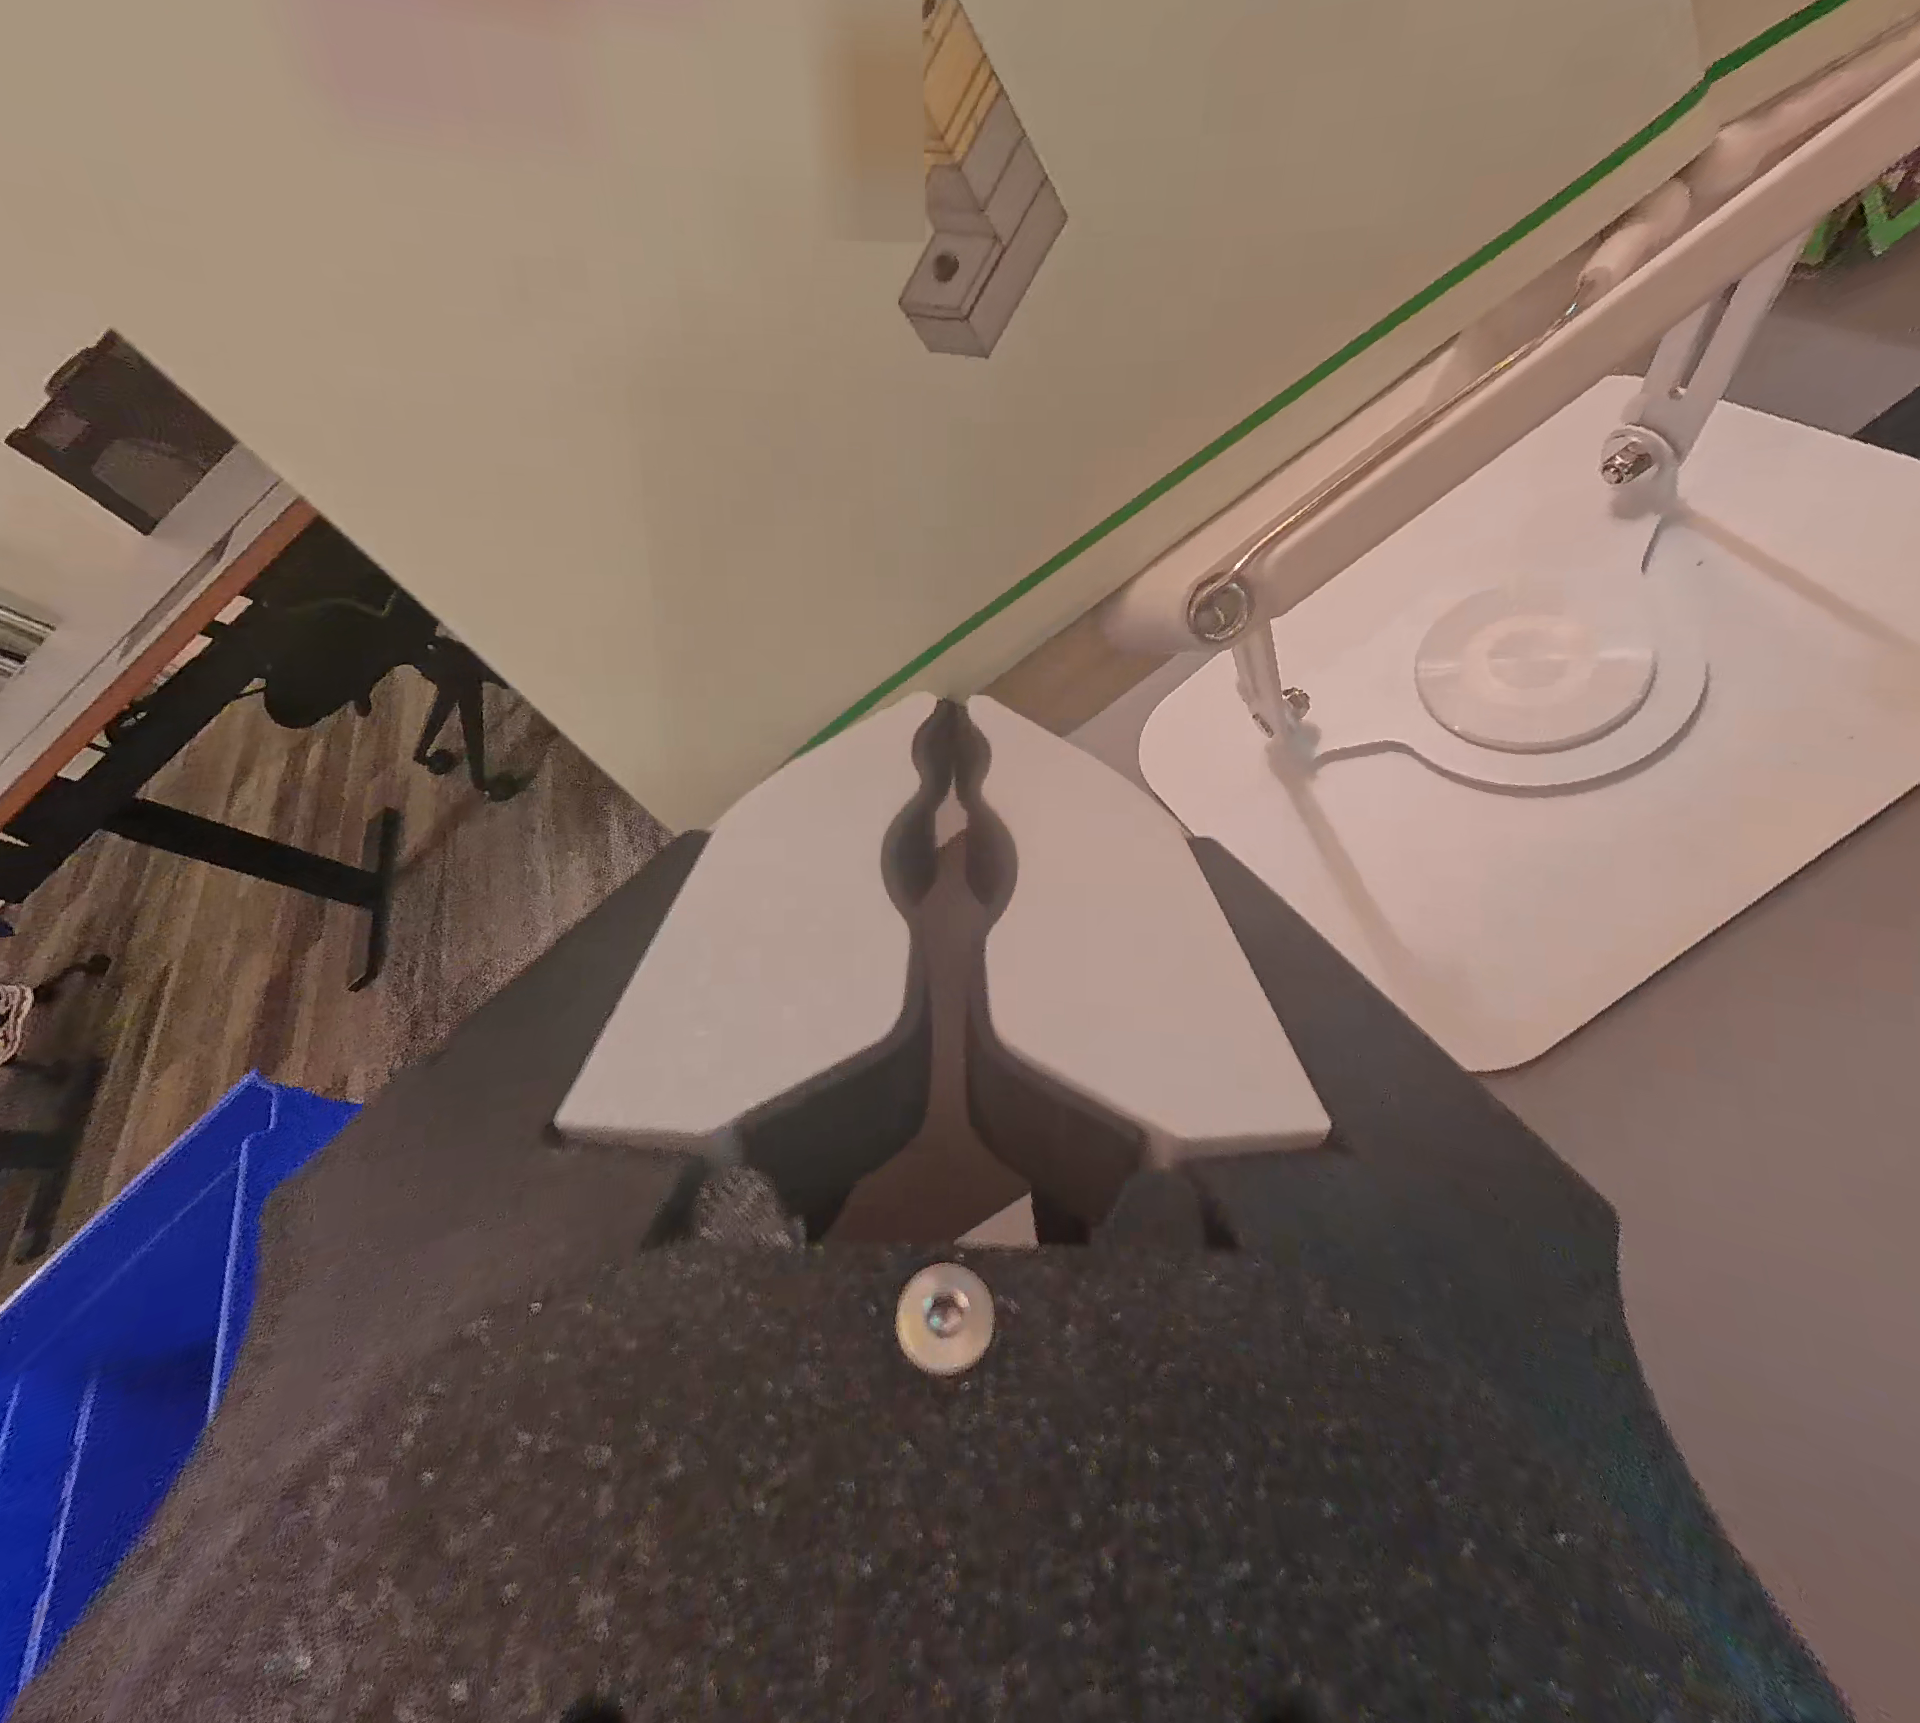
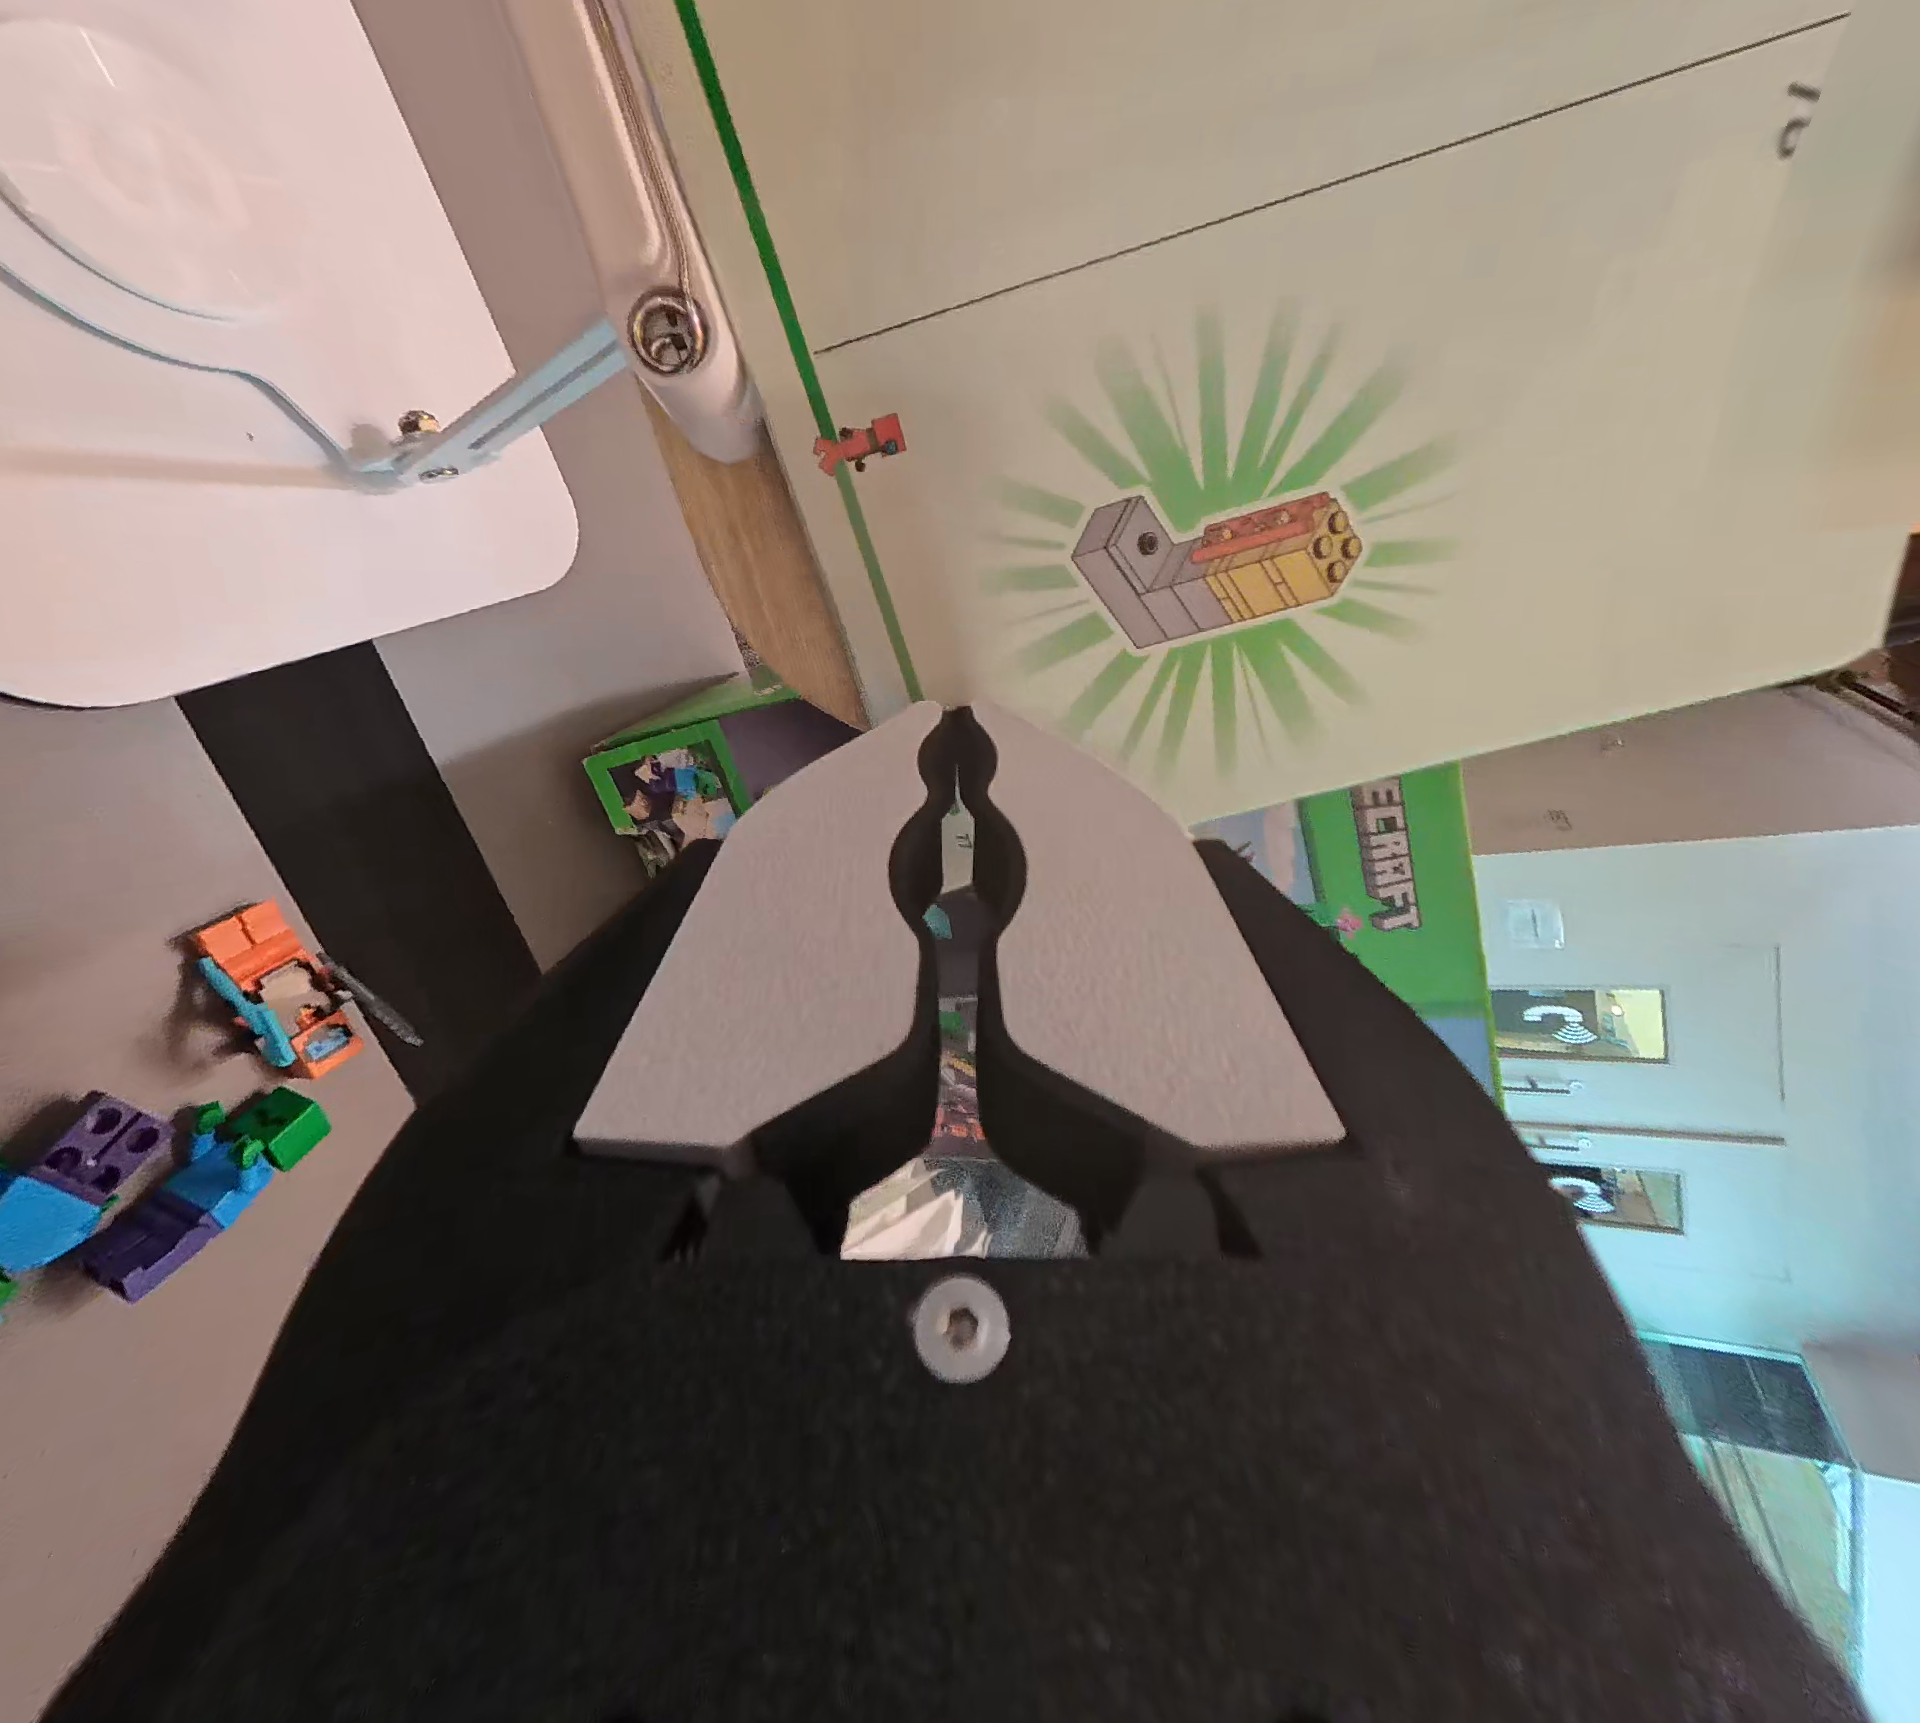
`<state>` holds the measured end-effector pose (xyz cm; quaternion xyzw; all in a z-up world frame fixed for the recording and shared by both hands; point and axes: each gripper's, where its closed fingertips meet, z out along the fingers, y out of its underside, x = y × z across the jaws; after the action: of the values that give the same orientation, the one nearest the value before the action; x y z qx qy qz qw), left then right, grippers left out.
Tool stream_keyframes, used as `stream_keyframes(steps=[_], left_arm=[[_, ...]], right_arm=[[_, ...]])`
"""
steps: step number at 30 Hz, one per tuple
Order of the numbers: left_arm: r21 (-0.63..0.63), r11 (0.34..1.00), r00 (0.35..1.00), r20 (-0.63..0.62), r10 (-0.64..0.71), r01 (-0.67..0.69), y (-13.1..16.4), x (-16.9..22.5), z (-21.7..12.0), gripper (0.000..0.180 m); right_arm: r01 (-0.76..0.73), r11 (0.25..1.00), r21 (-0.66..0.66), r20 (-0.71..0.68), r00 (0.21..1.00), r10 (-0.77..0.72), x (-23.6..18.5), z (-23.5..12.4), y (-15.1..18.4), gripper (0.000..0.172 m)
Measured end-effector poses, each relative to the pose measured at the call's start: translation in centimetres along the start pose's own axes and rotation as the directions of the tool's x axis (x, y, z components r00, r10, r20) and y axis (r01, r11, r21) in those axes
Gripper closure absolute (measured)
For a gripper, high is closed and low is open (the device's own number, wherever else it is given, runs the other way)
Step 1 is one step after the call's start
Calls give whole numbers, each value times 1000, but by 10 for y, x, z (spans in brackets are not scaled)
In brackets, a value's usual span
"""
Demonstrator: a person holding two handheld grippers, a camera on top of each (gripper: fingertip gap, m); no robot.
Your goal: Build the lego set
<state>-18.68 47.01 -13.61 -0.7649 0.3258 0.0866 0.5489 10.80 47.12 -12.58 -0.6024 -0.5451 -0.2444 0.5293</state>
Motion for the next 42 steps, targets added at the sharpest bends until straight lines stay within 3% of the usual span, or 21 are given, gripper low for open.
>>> stream_keyframes(steps=[5, 11, 20, 28, 38, 42], left_arm=[[47, 998, 999, 4, -46, 46, -6, 4, -18, 180], [105, 987, 993, 7, -122, 120, -17, 12, -50, 180], [291, 911, 954, -23, -298, 292, -50, 31, -115, 180], [428, 790, 889, -84, -450, 440, -70, 28, -145, 180], [426, 771, 853, -3, -521, 473, -41, -2, -120, 180], [422, 781, 853, 34, -521, 461, -50, -27, -102, 180]], right_arm=[[-138, 985, 103, -13, 990, 140, 4, -25, -20, 172], [-398, 885, 241, 14, 913, 407, 1, -76, -57, 172], [-690, 641, 338, -11, 678, 735, -6, -128, -83, 172], [-844, 366, 393, 18, 404, 914, -3, -138, -71, 172], [-847, 368, 385, 13, 404, 915, -8, -131, -56, 172], [-845, 372, 385, 24, 412, 911, -10, -129, -60, 172]])
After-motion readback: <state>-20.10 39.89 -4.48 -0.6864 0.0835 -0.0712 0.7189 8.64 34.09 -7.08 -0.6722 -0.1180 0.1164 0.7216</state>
